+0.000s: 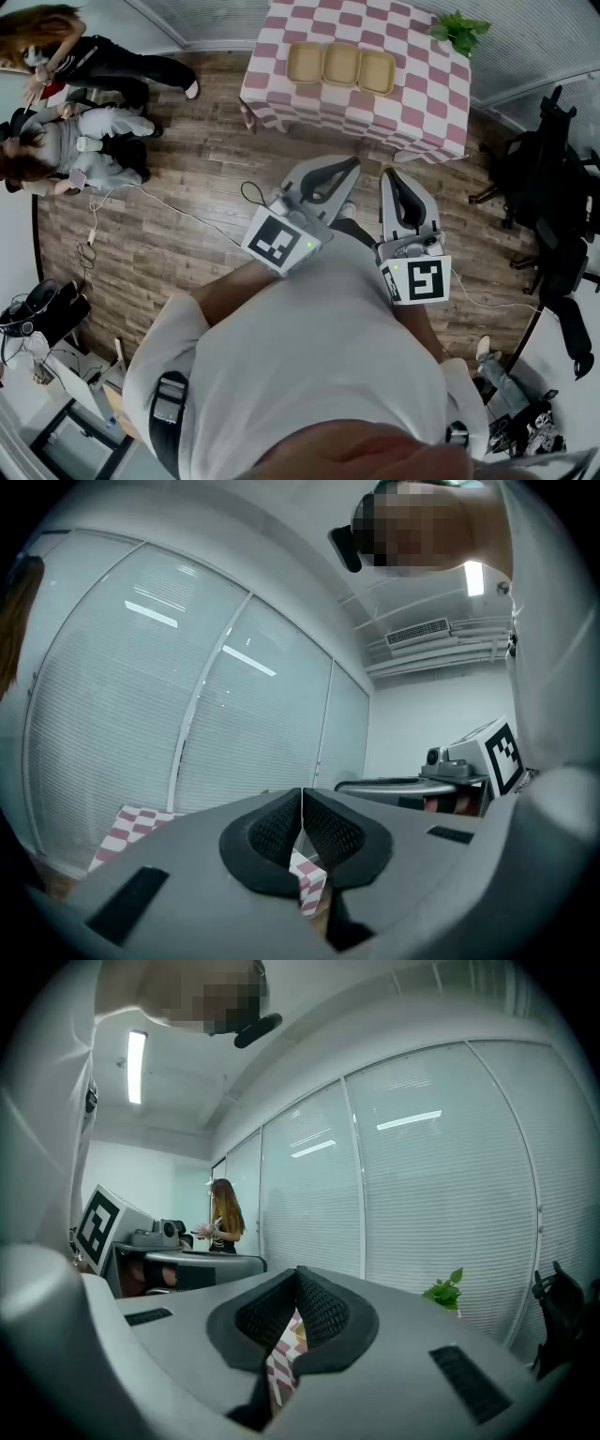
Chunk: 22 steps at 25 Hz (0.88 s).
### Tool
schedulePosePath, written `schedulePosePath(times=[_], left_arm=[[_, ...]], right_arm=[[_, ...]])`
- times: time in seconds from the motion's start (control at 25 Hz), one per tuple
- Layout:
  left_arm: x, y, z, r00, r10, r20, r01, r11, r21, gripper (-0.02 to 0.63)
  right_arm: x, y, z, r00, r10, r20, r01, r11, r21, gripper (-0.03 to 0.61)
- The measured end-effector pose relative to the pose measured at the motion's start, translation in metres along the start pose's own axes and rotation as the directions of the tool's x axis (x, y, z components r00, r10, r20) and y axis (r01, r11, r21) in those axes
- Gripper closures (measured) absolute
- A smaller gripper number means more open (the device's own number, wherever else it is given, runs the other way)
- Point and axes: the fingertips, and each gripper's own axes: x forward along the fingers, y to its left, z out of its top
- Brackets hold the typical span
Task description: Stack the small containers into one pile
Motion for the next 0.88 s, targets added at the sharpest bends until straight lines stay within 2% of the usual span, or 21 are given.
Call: schedulePosePath(times=[0.48,0.88], left_arm=[[0.009,-0.006,0.005,1.0,0.006,0.011,-0.006,1.0,-0.008,0.58],[0.044,-0.019,-0.001,0.999,0.04,-0.002,-0.04,0.999,-0.006,0.58]], right_arm=[[-0.005,-0.011,0.008,0.999,-0.004,0.032,0.003,1.0,0.008,0.546],[-0.014,-0.051,0.005,0.999,0.023,0.042,-0.025,0.999,0.033,0.546]])
